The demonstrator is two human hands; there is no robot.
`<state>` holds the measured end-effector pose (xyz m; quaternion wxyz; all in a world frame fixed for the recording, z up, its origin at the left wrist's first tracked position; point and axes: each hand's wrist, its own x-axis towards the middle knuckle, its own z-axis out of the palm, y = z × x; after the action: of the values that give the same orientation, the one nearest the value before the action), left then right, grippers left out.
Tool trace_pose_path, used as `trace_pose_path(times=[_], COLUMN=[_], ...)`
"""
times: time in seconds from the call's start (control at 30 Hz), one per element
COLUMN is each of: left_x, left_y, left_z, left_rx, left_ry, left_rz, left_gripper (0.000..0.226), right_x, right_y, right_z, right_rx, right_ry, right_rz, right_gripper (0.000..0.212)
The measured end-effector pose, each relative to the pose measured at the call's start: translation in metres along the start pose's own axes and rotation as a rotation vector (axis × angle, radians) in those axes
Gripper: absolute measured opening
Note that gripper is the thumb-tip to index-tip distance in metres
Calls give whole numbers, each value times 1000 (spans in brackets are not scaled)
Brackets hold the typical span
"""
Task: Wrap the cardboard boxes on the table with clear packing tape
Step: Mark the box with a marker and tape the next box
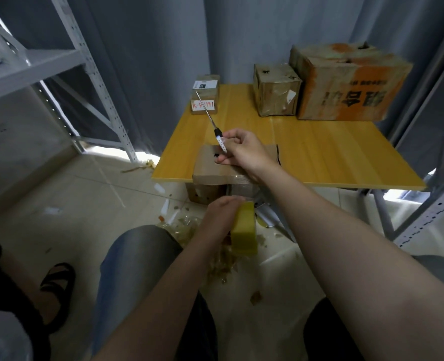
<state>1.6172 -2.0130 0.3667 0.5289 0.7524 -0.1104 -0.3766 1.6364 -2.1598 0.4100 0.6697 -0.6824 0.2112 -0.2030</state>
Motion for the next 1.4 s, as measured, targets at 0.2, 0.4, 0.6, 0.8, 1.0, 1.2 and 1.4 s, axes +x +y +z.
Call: trace_pose_path(times=[0.2,0.4,0.6,0.8,1.0,1.2,1.4], left_x=[17,17,18,10,-4,-9,-7], left_y=[13,6,-14,-10,-1,2,1], left_z=[-2,0,2,0,2,3,1], left_rx=[198,180,43,-43,-125,-153,-153], left_ry=[57,70,139,141,98,60,45], left_rz=[10,73,133,109,27,-7,-16], left_gripper=[41,24,11,14,12,18,20], right_x=[-4,-6,-25,-51,-80,-90,-84], right_y=[-7,-9,-38,-71,-52,-35,-32], right_z=[2,4,-15,-80,-130,-141,-128], right_rx=[7,1,-111,-614,-691,-718,-673], right_ry=[-2,21,-273,-585,-581,-455,-446], right_rz=[32,27,165,553,762,694,611], right_gripper=[4,4,18,29,45,64,54])
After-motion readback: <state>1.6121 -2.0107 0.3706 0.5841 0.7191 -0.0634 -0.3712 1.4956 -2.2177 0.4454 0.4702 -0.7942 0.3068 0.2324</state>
